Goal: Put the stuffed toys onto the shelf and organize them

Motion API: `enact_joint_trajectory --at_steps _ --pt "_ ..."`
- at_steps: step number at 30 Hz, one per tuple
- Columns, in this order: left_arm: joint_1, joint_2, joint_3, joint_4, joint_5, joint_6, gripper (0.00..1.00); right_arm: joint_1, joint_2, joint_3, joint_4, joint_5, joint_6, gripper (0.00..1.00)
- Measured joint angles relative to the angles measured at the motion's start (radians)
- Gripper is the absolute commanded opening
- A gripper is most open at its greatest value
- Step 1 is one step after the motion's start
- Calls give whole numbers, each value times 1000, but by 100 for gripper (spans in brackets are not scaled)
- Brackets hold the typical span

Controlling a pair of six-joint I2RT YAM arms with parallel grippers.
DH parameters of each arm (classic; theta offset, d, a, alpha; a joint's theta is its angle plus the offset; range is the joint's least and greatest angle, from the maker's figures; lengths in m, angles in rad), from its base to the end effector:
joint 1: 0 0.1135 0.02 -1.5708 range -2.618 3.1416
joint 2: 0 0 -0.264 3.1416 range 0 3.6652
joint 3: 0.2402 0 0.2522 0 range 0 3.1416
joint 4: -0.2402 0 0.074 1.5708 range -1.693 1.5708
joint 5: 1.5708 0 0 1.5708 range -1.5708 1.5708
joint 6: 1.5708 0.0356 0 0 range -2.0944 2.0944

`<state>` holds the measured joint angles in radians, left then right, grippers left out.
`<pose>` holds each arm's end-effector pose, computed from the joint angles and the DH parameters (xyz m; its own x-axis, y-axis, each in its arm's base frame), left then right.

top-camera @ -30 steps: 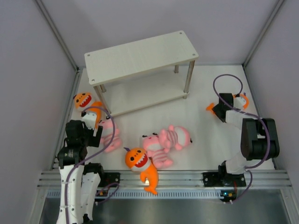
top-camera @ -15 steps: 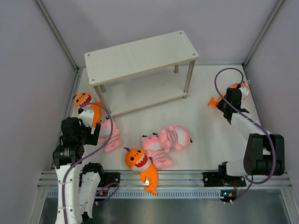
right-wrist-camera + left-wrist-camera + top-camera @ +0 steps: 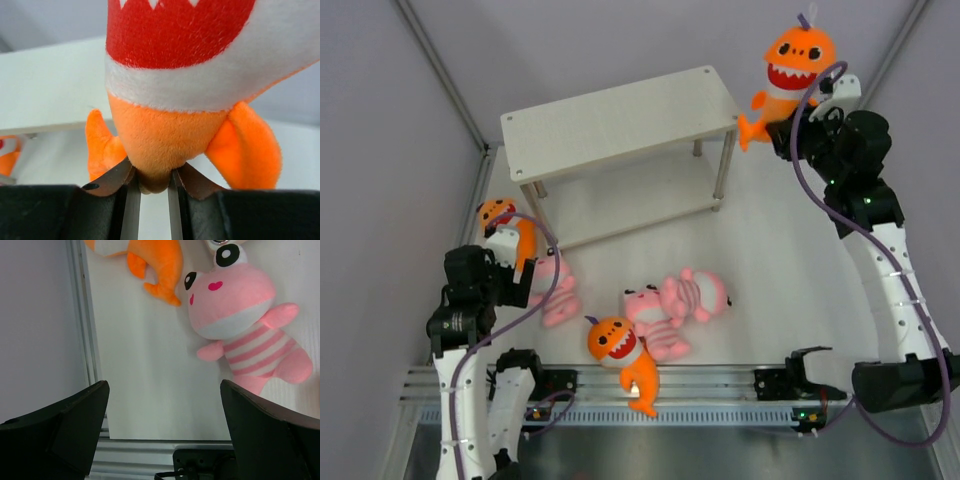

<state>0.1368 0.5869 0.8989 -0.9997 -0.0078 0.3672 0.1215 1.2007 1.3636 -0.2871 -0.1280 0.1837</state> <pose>0.0986 0.0139 0.3224 -0.6380 0.2746 -0.7194 0.0929 0.9549 0.2820 0.2625 0.0366 0.4450 -0.1658 0.1623 -0.9727 -0.2193 0.9556 0.1968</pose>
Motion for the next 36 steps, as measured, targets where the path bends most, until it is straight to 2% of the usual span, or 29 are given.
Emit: enact_joint_trajectory --at_steps 5,9,12,14,17,18,19,20,26,29,36 --pt "4 23 3 -2 50 0 99 126 78 291 -81 -163 -119 0" --pt "13 24 3 -3 66 0 99 205 296 605 -168 -259 -166 0" --pt "13 14 3 -5 71 0 99 224 428 711 -237 -291 -182 1" --pt "13 2 3 -5 71 1 99 228 518 764 -315 -298 -193 6" --pt "13 -13 3 -5 71 2 99 233 605 790 -404 -296 -210 14" --pt "13 -15 3 -5 72 2 99 236 627 790 -414 -294 -210 25" --pt "13 -16 3 -5 72 2 99 236 632 790 -399 -293 -211 30" --pt "14 -16 3 -5 72 2 99 236 628 791 -402 -293 -210 45" --pt "14 -16 3 -5 80 2 99 238 603 789 -412 -285 -199 71" --pt "14 -16 3 -5 80 2 99 238 591 782 -413 -280 -198 77" --pt "16 -24 2 -5 85 1 99 242 488 706 -399 -210 -180 79"
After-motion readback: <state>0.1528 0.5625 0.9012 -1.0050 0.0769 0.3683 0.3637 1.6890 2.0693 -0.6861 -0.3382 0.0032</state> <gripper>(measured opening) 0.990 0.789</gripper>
